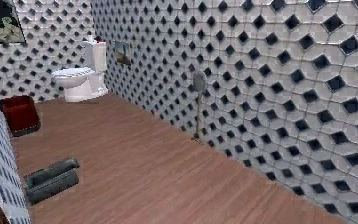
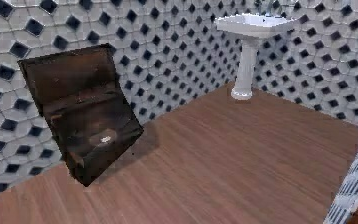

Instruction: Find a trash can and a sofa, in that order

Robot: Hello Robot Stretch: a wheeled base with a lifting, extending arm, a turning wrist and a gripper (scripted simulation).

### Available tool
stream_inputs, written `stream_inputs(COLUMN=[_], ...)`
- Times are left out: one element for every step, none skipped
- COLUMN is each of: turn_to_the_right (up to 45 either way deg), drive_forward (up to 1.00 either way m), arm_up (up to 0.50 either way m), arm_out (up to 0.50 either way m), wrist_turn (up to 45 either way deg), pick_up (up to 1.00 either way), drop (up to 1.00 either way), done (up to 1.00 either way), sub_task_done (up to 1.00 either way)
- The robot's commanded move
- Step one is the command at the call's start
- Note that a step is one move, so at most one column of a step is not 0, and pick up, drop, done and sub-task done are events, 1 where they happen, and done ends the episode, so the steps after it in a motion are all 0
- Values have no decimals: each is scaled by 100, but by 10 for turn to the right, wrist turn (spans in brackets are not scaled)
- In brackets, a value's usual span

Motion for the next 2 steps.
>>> stream_inputs(turn_to_the_right=[0,-180], drive_forward=[45,0], arm_up=[0,0], arm_out=[0,0], wrist_turn=[0,0], pick_up=[0,0], drop=[0,0], done=[0,0], sub_task_done=[0,0])
